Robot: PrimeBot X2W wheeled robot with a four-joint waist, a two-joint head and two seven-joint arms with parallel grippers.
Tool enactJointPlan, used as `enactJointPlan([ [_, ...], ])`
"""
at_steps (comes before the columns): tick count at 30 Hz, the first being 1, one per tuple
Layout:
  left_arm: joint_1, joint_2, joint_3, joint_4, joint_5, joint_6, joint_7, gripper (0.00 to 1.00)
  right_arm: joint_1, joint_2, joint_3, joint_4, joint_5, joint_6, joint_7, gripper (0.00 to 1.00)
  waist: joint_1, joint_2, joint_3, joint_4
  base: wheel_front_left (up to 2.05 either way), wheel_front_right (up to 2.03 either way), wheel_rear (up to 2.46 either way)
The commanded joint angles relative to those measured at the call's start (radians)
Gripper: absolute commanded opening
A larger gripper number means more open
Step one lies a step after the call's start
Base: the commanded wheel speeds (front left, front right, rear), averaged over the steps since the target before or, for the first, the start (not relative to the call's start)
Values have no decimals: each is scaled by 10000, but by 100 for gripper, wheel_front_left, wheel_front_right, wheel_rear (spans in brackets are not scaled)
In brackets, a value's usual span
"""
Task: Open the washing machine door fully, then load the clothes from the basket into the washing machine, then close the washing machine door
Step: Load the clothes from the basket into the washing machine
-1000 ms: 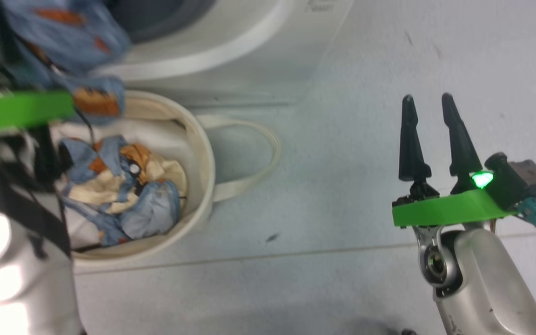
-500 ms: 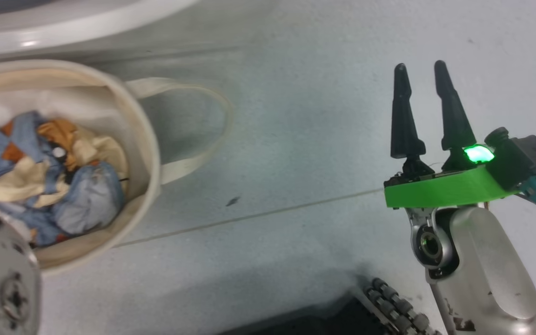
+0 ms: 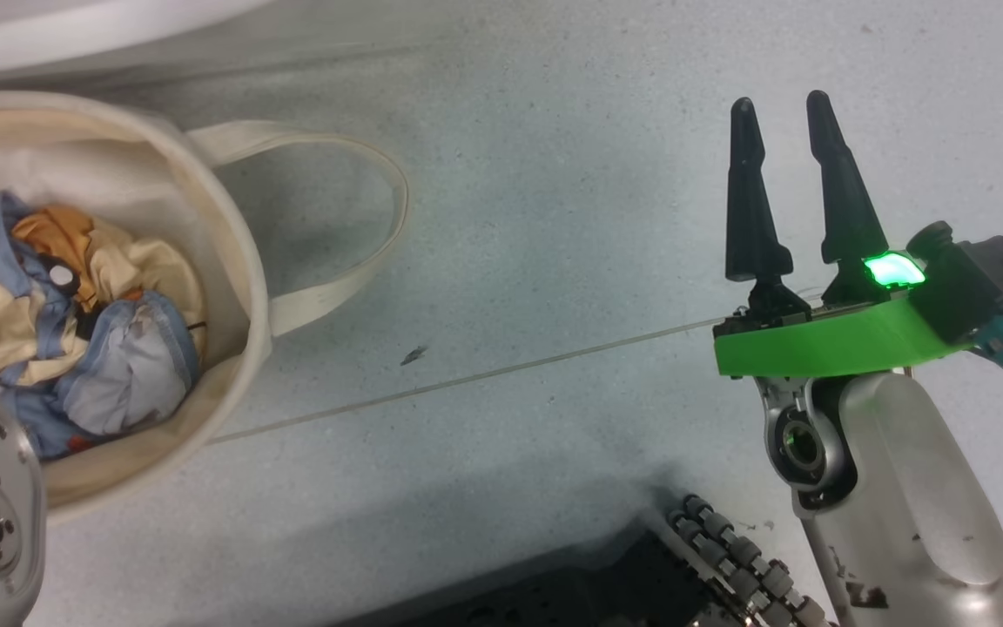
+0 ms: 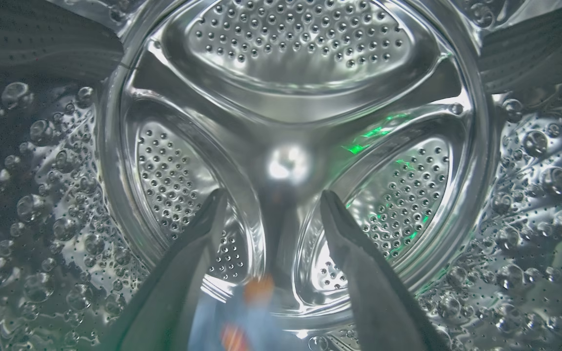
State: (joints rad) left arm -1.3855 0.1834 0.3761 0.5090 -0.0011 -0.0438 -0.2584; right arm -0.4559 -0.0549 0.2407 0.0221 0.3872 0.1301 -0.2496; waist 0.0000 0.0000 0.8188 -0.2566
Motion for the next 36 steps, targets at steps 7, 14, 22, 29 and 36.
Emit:
enactJointPlan([
  [7, 741, 254, -209, -442, 8, -9, -34, 100, 198, 47, 204, -186, -200, 6, -122, 100, 0, 0, -348, 288, 0, 0, 0],
  [14, 2332, -120, -316, -696, 6, -76, -34, 100, 250, 47, 220, 31, -365, 6, -122, 100, 0, 0, -1309, 629, 0, 0, 0],
  [22, 4895, -809, -1000, -750, 209, -136, -34, 100, 566, 47, 156, 358, -610, 6, -122, 100, 0, 0, -2913, 1139, 0, 0, 0],
  [29, 7007, -1204, -1560, -1193, -34, 35, -34, 100, 1068, 47, 11, 553, -655, 6, -122, 100, 0, 0, -4343, 1528, 0, 0, 0],
  [36, 9011, -1320, -2333, -1475, -387, 218, -34, 100, 1874, 47, -257, 761, -665, 6, -122, 100, 0, 0, -5808, 1889, 0, 0, 0],
])
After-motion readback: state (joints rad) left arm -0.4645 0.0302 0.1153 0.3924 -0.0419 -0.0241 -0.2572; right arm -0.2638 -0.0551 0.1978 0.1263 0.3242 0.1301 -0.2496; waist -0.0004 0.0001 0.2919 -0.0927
